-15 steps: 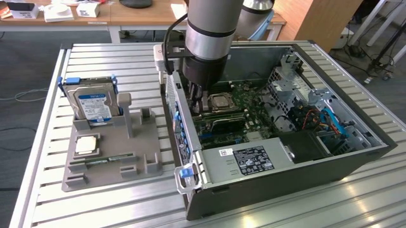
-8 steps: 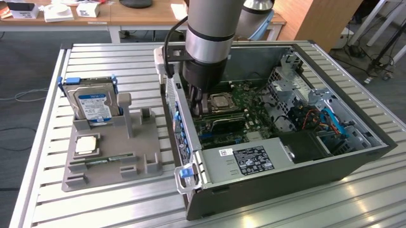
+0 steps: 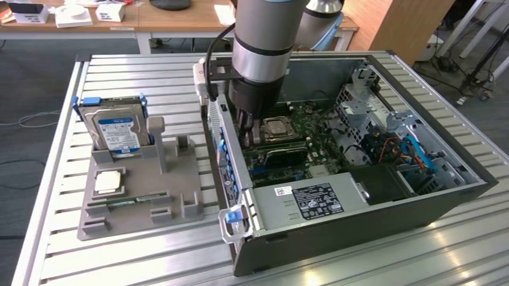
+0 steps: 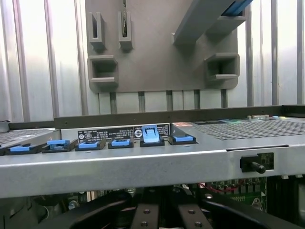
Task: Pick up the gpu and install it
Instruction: 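Press down on the gpu until it lock into place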
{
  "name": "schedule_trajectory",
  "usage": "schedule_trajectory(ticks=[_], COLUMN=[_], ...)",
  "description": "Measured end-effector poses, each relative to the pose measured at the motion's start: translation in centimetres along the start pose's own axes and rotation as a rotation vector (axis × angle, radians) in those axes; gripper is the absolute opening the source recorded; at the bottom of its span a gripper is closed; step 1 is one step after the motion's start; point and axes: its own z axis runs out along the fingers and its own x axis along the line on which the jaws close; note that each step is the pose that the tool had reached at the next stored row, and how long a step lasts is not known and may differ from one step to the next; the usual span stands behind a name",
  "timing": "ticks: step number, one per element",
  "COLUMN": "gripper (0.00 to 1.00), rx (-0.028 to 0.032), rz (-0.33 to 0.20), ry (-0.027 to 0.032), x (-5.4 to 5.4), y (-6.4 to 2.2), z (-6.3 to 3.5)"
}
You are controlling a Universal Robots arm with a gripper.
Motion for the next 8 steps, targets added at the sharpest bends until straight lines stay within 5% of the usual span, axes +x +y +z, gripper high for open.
schedule_trajectory(ticks=[8], gripper=[0.11], rx=[-0.0002], rz=[0.000], ry=[-0.0005], x=[0.04], y=[0.00], z=[0.60])
